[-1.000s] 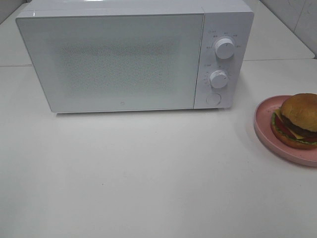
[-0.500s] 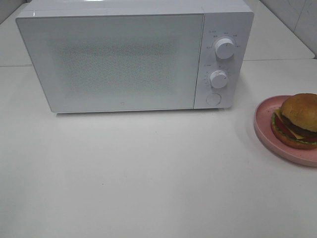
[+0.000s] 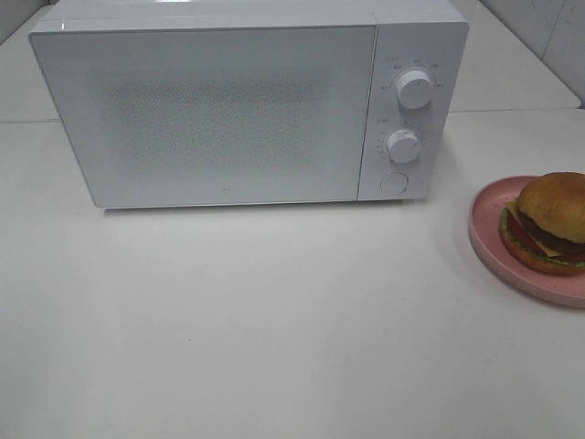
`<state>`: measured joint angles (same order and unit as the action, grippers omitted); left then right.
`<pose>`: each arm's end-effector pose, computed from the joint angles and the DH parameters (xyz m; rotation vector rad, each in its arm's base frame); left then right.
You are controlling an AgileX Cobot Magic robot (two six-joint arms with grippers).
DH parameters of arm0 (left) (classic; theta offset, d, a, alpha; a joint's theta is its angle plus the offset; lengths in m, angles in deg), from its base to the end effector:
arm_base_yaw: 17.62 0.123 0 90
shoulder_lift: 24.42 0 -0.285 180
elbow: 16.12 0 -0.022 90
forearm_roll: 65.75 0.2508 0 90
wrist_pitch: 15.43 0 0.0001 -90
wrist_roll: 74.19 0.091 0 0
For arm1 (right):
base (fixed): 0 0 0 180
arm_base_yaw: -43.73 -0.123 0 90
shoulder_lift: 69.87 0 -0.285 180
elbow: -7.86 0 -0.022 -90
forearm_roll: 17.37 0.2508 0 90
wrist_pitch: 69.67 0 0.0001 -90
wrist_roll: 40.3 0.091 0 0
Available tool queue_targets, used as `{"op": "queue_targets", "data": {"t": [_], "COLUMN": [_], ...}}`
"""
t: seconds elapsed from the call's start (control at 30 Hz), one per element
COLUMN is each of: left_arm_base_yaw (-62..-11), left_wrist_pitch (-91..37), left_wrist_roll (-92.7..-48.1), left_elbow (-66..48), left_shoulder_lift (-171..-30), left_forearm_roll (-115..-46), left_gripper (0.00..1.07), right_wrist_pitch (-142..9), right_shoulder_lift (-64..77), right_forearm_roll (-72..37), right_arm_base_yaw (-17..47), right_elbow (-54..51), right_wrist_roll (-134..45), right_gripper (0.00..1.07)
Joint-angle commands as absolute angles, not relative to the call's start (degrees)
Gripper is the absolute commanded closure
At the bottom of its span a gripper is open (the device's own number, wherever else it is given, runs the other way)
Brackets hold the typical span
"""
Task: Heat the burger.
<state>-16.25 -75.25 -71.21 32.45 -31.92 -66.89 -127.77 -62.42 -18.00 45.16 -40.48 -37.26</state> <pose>-0.0049 -0.0017 0.2786 0.0292 2.0224 0.0244 -0.0044 -0.0007 0.2822 0.0778 1.9862 0.0051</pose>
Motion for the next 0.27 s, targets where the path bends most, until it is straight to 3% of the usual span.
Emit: {"op": "queue_targets", "data": {"t": [0.03, 0.27], "left_arm_base_yaw": [-16.0, -16.0], "left_wrist_pitch": [-74.7, -74.7], "left_wrist_roll": [-71.5, -71.5], "left_elbow": [32.7, 32.7], "left_shoulder_lift": [-30.4, -30.4], "left_forearm_roll": [-67.1, -67.1], "left_gripper": [1.07, 1.07], "right_wrist_pitch": [-127.1, -127.1], "right_shoulder_lift": [-63.8, -63.8], "right_forearm_roll": [-18.1, -18.1], "right_arm_base_yaw": [45.4, 45.4], "right_elbow": [-40.5, -40.5], "right_wrist_roll": [-37.5, -37.5], "right_gripper": [0.47, 0.47]}}
